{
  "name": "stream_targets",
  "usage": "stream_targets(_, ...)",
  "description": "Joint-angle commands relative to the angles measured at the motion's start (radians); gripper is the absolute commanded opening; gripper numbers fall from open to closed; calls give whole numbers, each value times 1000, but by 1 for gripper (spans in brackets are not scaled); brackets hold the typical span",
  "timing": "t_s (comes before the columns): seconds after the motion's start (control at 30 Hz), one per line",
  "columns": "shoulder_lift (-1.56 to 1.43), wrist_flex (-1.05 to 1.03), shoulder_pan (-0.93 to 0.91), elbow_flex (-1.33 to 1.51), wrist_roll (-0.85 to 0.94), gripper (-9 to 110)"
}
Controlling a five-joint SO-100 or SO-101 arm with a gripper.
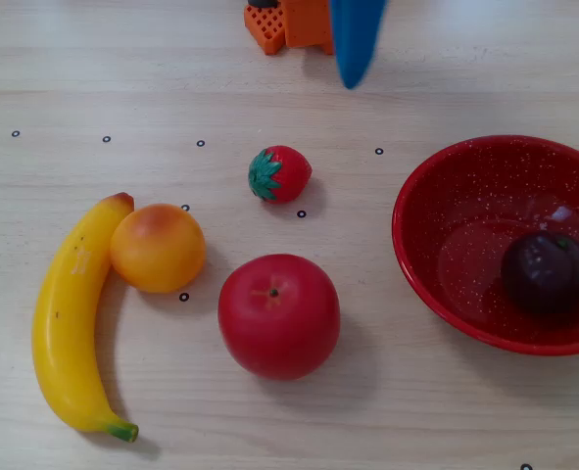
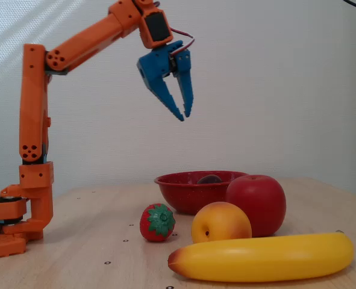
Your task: Put the plum in the red bowl.
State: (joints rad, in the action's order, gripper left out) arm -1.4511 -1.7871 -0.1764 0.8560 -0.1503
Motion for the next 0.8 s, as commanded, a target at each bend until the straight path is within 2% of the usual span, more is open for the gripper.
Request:
stream_targets(0.0,-189,11,44,120,-43,0)
stream_targets(0.23,-598,272,117,676,-67,0)
stream_targets(0.77,-1282,489,202,1486,-64,0)
